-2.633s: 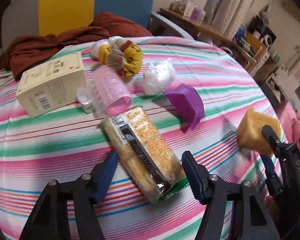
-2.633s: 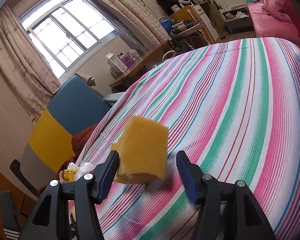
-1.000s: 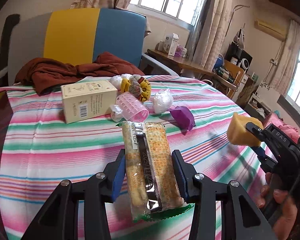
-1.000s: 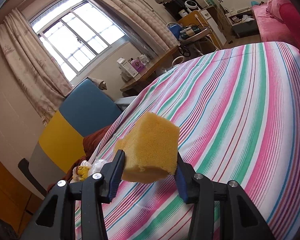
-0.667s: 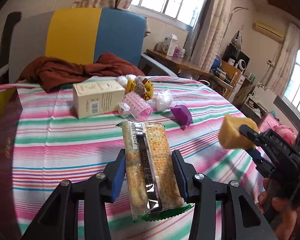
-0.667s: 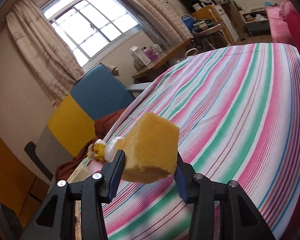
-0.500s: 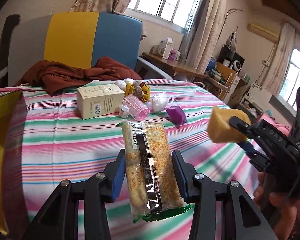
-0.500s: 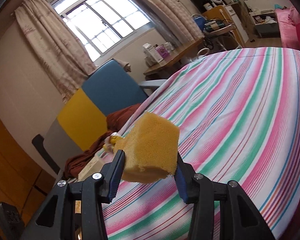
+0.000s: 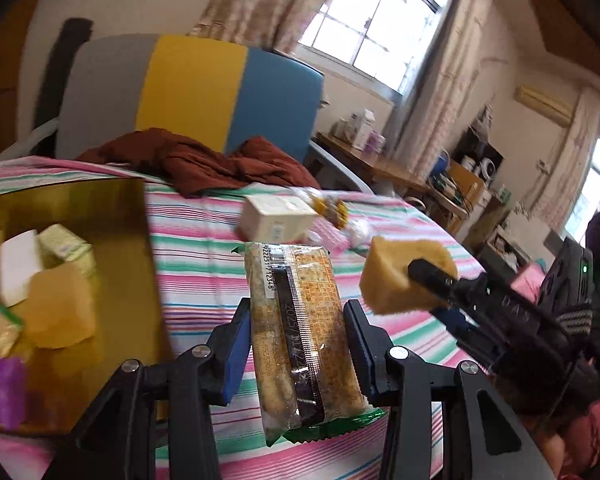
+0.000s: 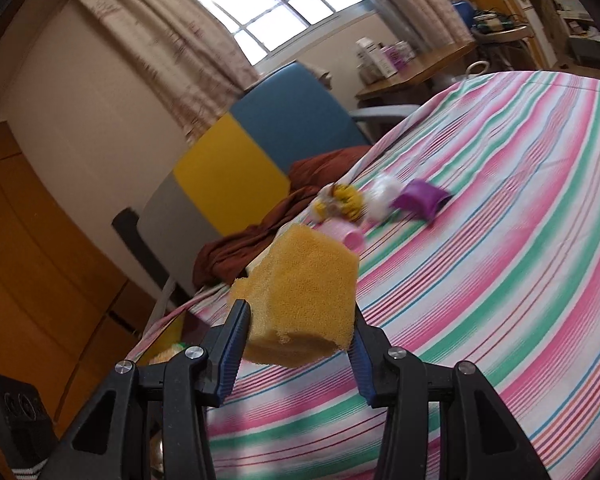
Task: Organize objects
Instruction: 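Lift the cracker packet with the left gripper while the right gripper carries the sponge, then lower the cracker packet and sponge into the gold tray while both grippers open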
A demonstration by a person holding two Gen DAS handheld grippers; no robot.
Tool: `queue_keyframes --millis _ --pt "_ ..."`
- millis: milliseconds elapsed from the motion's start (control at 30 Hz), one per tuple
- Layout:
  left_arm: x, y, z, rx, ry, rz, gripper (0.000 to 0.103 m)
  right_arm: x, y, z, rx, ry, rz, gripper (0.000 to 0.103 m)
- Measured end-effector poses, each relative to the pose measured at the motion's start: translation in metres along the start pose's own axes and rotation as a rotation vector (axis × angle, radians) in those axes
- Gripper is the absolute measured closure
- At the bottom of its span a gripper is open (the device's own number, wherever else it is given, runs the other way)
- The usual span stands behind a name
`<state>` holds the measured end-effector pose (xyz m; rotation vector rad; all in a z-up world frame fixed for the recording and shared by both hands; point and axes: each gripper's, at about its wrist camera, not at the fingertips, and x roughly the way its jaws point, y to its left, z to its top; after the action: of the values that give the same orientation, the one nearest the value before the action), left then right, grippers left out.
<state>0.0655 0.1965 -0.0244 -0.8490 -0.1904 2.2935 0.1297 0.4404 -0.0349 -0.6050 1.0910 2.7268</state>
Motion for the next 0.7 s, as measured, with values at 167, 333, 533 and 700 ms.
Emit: queue_keyframes --millis 167,333,533,700 --pt "-0.03 0.035 0.001 -0.054 -0.039 0.036 0.058 0.008 0.039 -0.019 -0.048 0.056 0.069 0.056" --pt "-0.057 0.07 0.001 -0.101 -0.072 0.089 0.058 0.016 0.081 -0.04 -0.128 0.118 0.132 0.056" --pt "-0.083 0.122 0.001 -0.178 -0.098 0.177 0.057 0.03 0.124 -0.072 -0.238 0.214 0.175 0.056" --pt "-0.1 0.166 0.003 -0.252 -0.115 0.255 0.057 0.046 0.149 -0.096 -0.31 0.292 0.183 0.056"
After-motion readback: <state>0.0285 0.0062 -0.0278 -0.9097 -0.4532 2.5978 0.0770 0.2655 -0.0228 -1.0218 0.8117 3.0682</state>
